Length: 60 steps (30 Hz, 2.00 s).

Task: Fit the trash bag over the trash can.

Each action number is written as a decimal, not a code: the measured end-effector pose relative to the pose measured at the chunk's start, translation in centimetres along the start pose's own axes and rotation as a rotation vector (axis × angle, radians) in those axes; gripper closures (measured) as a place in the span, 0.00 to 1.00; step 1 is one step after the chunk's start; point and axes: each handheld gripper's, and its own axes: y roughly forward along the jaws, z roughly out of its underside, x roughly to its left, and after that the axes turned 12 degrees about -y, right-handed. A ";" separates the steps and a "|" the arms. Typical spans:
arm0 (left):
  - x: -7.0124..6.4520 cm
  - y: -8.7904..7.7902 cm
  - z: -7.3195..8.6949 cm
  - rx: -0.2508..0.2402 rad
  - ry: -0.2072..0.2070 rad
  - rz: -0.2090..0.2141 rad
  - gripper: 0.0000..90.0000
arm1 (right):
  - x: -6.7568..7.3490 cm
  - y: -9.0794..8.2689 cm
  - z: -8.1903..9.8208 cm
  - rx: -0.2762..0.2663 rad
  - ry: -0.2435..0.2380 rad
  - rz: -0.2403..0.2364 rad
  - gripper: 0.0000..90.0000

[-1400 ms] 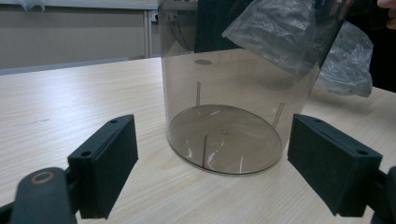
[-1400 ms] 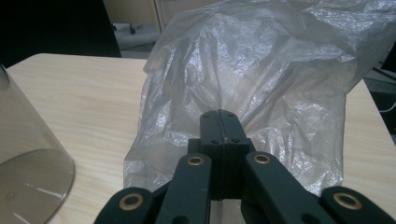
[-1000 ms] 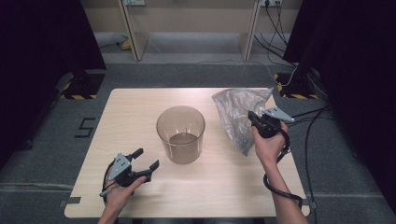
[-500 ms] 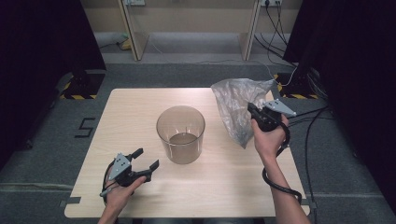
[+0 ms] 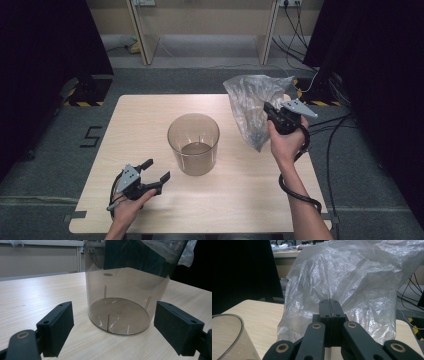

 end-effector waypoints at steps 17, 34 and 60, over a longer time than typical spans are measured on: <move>0.0 -0.1 -0.1 -0.006 0.000 0.001 0.17 | 1.2 0.8 -2.8 -0.053 0.000 -0.025 1.00; 0.1 -0.2 -0.2 -0.009 0.000 -0.002 0.17 | 2.7 1.6 -4.9 -0.099 0.009 -0.057 1.00; 0.3 -0.5 -2.5 -0.064 -0.010 0.001 0.17 | 7.2 3.5 -7.4 -0.135 -0.018 -0.142 1.00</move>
